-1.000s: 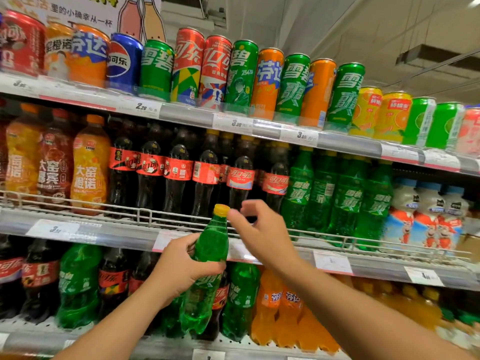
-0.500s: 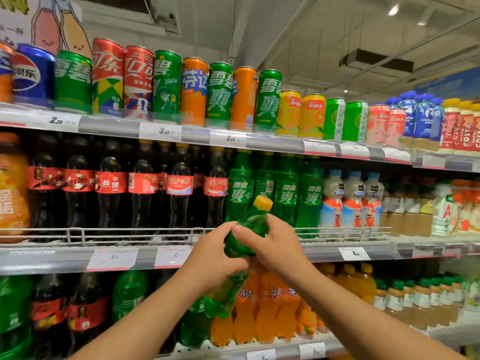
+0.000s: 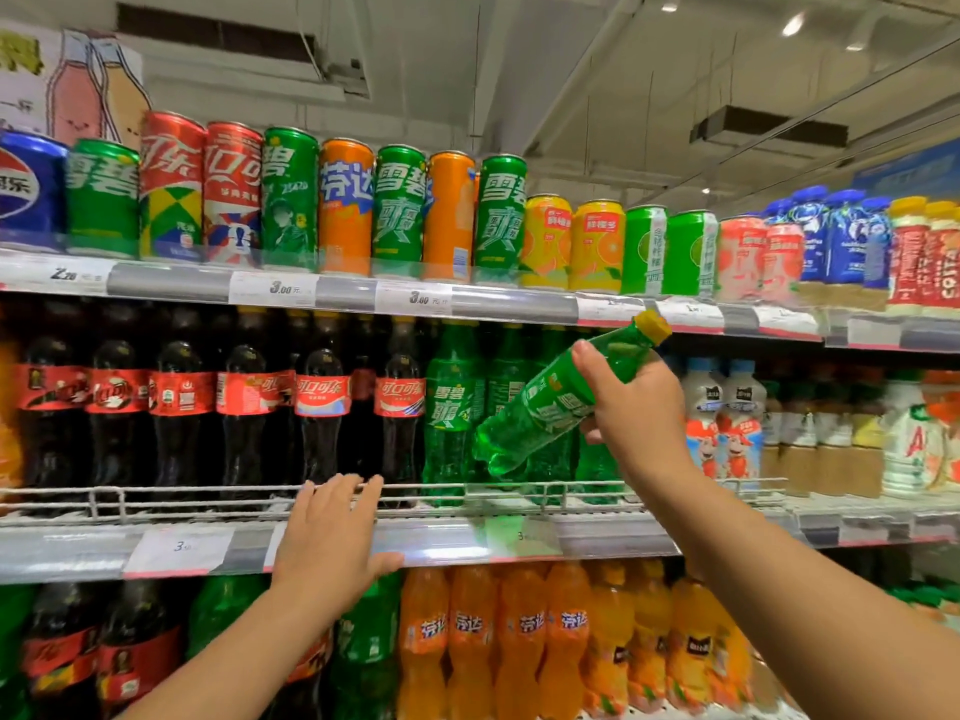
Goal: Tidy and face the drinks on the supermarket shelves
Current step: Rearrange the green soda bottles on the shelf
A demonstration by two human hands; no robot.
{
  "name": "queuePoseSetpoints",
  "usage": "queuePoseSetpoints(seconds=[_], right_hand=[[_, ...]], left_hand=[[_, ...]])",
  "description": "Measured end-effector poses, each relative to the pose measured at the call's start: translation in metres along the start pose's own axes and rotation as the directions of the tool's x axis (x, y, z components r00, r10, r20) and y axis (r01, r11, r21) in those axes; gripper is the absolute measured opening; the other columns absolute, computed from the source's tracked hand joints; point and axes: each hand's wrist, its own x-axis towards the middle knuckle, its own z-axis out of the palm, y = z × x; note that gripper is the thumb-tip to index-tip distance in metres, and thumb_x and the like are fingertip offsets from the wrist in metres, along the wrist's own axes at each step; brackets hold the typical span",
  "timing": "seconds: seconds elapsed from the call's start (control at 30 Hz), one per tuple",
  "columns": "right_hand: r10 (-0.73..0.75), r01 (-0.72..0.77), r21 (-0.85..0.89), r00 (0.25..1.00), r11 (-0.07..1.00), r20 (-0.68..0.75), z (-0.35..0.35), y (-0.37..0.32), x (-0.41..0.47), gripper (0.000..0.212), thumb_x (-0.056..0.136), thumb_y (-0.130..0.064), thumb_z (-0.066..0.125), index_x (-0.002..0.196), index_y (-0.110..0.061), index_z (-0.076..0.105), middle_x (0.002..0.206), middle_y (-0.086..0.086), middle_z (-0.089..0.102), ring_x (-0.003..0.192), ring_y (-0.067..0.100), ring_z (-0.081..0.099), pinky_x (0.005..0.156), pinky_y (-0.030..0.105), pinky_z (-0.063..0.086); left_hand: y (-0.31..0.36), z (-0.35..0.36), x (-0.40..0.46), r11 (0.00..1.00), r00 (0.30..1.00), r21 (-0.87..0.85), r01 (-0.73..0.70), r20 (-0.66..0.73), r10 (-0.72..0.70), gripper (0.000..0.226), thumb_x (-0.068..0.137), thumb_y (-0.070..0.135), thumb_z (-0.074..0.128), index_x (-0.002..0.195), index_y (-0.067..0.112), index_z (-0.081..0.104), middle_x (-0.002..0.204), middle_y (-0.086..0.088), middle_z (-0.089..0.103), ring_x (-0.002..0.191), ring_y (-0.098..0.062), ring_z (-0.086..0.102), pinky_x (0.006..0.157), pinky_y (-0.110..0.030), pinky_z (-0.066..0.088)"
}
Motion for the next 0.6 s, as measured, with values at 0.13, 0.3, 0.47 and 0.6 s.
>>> queuePoseSetpoints(seconds=[0.13, 0.3, 0.47, 0.6], right_hand=[[-0.039, 0.036, -0.086, 0.999, 0.996, -0.023, 0.007, 0.014, 0.01, 0.059, 0.067, -0.077, 0.061, 0.085, -0.021, 0.062, 0.071, 0.002, 0.069, 0.06, 0.022, 0.069, 0.055, 0.049, 0.058], [-0.023, 0.027, -0.121, 0.999, 0.992, 0.034, 0.021, 0.033, 0.012, 0.053, 0.067, -0.077, 0.06, 0.085, -0.028, 0.056, 0.073, -0.004, 0.067, 0.064, 0.024, 0.066, 0.062, 0.05, 0.057], [0.052, -0.045, -0.137, 0.998, 0.99, 0.042, 0.041, 0.045, 0.021, 0.044, 0.075, -0.069, 0.062, 0.081, -0.028, 0.05, 0.072, 0.0, 0.062, 0.064, 0.024, 0.064, 0.058, 0.041, 0.055], [0.019, -0.014, -0.171, 0.999, 0.985, 0.033, 0.053, 0.053, 0.025, 0.04, 0.08, -0.063, 0.063, 0.085, -0.025, 0.051, 0.076, -0.004, 0.06, 0.069, 0.017, 0.059, 0.054, 0.031, 0.04]], left_hand=[[0.001, -0.002, 0.003, 0.998, 1.0, 0.064, 0.002, -0.008, -0.002, 0.092, 0.082, 0.073, 0.051, 0.152, 0.025, 0.018, 0.151, 0.0, 0.029, 0.14, -0.021, 0.027, 0.12, -0.043, 0.009], [0.005, -0.003, 0.006, 0.994, 1.0, 0.105, 0.022, 0.012, -0.024, 0.092, 0.081, 0.072, 0.054, 0.151, 0.024, 0.019, 0.147, 0.0, 0.031, 0.137, -0.022, 0.03, 0.119, -0.043, 0.012], [0.002, -0.001, 0.007, 0.993, 1.0, 0.114, 0.003, 0.006, -0.004, 0.093, 0.08, 0.074, 0.052, 0.151, 0.025, 0.018, 0.146, 0.002, 0.03, 0.136, -0.021, 0.028, 0.118, -0.043, 0.011], [0.001, 0.002, 0.008, 0.997, 1.0, 0.083, 0.007, 0.013, -0.008, 0.094, 0.08, 0.075, 0.051, 0.152, 0.025, 0.015, 0.148, 0.002, 0.027, 0.139, -0.021, 0.025, 0.119, -0.044, 0.007]])
